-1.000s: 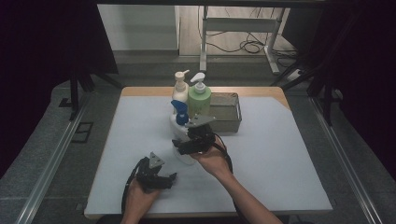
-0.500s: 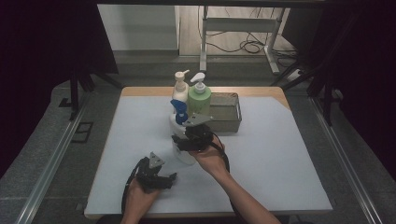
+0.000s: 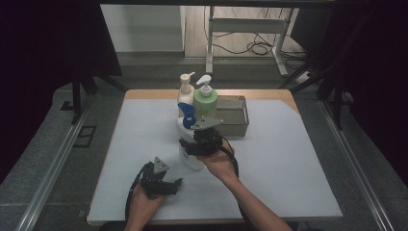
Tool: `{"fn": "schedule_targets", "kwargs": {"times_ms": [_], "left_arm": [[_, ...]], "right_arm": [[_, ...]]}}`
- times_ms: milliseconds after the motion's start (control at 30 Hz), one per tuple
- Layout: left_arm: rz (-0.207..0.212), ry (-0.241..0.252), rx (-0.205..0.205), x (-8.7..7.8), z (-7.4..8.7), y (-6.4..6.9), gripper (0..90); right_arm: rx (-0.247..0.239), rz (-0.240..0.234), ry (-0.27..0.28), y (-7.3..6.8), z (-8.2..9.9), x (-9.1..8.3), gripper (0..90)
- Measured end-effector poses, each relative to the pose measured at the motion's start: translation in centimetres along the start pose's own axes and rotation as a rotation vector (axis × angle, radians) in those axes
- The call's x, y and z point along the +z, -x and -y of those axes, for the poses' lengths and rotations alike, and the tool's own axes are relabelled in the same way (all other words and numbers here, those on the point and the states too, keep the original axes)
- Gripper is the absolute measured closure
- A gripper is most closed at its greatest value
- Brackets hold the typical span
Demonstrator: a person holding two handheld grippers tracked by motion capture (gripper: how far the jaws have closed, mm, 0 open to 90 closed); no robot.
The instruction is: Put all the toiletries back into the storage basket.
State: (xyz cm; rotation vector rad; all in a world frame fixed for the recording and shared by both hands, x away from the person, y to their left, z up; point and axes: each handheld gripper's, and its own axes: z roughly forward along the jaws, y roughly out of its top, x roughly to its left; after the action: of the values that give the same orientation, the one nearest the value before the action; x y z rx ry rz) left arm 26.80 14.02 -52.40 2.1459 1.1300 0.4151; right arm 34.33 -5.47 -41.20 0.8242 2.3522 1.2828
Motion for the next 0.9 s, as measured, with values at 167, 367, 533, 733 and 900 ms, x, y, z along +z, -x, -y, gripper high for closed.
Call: {"fn": "schedule_targets", "kwargs": {"times_ms": [167, 367, 533, 733, 900], "left_arm": [[0.001, -0.001, 0.000, 0.0, 0.0, 0.0, 12.3], [0.000, -0.001, 0.000, 0.0, 0.0, 0.0, 12.3], [0.001, -0.001, 0.003, 0.0, 0.0, 0.0, 12.3], [0.001, -0.001, 0.003, 0.0, 0.0, 0.0, 12.3], [0.001, -0.001, 0.003, 0.0, 0.0, 0.0, 12.3]], "right_arm": [[-0.001, -0.013, 0.001, 0.4, -0.4, -1.1, 38.0], [-0.008, 0.008, 0.004, 0.9, -0.3, -2.2, 38.0], [-0.014, 0.017, 0.000, 1.8, 0.0, -3.2, 38.1], [-0.013, 0.036, 0.002, 2.8, -0.1, -4.5, 38.2], [-0.006, 0.045, 0.005, 3.6, -0.3, -5.7, 38.2]]}}
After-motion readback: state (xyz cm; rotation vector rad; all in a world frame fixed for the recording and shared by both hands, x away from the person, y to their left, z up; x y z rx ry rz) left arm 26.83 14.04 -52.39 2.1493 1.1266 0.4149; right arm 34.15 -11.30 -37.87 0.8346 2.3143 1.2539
